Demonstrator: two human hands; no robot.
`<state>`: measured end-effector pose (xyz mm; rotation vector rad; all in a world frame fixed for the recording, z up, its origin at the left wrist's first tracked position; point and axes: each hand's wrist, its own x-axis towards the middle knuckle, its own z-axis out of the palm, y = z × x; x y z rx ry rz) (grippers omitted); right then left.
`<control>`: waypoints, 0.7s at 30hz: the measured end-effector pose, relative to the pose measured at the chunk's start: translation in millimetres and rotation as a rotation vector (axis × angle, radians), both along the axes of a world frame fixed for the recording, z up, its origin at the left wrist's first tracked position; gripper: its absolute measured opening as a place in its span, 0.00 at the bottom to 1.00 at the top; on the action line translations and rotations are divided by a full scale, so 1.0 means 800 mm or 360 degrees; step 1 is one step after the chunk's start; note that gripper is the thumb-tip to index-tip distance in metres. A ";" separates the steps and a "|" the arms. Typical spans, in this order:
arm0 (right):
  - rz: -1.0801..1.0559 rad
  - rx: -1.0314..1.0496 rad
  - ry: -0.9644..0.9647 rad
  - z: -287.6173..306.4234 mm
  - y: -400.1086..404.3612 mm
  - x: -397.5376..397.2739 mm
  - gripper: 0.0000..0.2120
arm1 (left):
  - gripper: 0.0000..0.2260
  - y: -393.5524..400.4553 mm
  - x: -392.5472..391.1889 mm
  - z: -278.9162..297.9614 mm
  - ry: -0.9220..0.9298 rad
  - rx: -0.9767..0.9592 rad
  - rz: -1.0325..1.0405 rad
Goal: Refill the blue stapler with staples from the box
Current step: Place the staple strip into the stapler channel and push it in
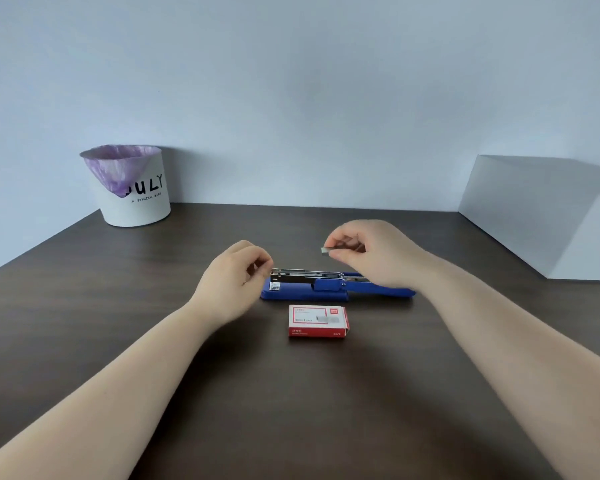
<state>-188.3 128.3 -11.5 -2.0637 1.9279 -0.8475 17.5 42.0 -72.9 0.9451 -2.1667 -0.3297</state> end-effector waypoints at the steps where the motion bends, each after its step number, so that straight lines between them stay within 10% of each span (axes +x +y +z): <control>1: 0.0016 0.0030 0.0041 0.006 -0.005 0.003 0.07 | 0.04 -0.003 0.001 -0.002 0.0010 0.0021 0.0007; 9: 0.0051 0.0252 0.0314 -0.002 -0.029 0.013 0.08 | 0.23 -0.005 -0.001 -0.013 -0.0313 0.0163 -0.0139; 21: 0.0060 0.0199 0.0250 -0.008 -0.020 0.015 0.08 | 0.17 -0.004 0.000 -0.008 -0.0351 0.0197 -0.0146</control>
